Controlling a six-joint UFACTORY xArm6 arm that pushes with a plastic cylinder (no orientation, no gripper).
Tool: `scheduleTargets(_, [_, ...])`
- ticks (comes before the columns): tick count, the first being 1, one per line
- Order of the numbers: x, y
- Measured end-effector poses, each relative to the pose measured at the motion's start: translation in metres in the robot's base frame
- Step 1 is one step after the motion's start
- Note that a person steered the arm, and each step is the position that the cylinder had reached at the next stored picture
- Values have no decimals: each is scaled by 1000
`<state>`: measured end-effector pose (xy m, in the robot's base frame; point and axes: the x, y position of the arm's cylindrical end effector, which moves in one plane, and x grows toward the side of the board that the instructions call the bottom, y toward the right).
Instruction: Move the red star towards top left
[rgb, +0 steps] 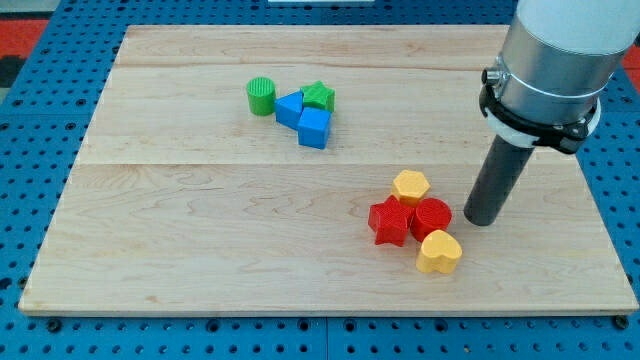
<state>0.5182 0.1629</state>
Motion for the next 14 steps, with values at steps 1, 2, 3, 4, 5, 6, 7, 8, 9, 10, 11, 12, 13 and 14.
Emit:
scheduleTargets(1, [0,-9])
scheduleTargets(2, [0,-35])
scheduleTargets(3, [1,-52])
scheduleTargets(4, [1,-65])
scheduleTargets(5, [1,-84])
scheduleTargets(6, [3,-68])
scheduleTargets(7, [27,-49])
scheduleTargets(8, [36,-71])
scheduleTargets(9, [36,-97])
scheduleTargets(10, [36,-114])
scheduleTargets(11, [36,-123])
scheduleTargets(12, [25,-124])
scheduleTargets(13, [8,-124])
scheduleTargets(14, [1,-122])
